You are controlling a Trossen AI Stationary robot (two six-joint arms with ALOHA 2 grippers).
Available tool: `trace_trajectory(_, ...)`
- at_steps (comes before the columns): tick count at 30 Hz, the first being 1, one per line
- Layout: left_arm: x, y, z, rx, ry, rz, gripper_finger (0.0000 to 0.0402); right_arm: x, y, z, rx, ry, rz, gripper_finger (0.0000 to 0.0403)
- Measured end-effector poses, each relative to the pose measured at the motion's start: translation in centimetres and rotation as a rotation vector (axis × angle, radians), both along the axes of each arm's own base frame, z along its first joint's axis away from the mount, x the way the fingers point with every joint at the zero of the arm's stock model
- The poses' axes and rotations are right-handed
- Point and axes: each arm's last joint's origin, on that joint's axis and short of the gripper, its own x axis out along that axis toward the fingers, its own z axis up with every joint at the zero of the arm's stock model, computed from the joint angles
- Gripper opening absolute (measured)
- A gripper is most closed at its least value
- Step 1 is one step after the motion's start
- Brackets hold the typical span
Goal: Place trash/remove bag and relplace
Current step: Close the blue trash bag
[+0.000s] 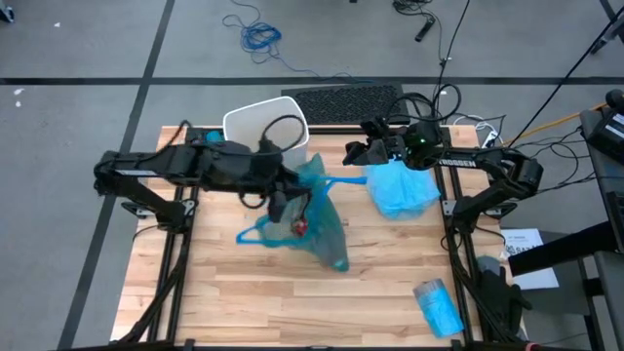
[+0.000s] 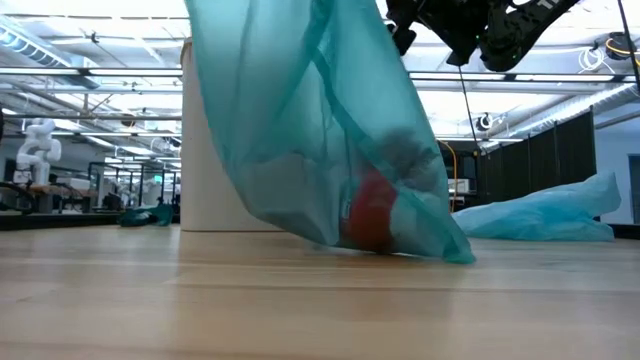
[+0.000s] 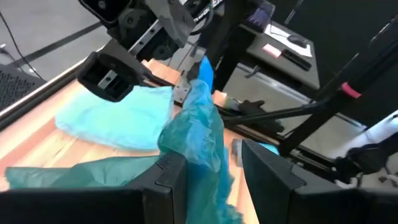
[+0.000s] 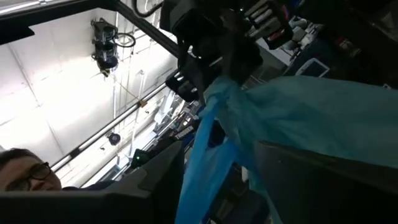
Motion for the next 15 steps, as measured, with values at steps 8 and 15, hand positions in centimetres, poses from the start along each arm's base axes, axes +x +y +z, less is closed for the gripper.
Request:
trace_trajectory(8, -2.7, -0.9, 0.7, 0.003, 0.021, 0.093, 0.0137, 0.0, 0.0, 0.0, 0.008, -0.007, -0.014, 0.0187)
trace_trajectory(15, -3.2, -2.0, -0.3, -0.031, 0.113, 0.097, 0.0137, 0.0, 0.0, 0.1, 0.008, -0.012, -0.015, 0.0187)
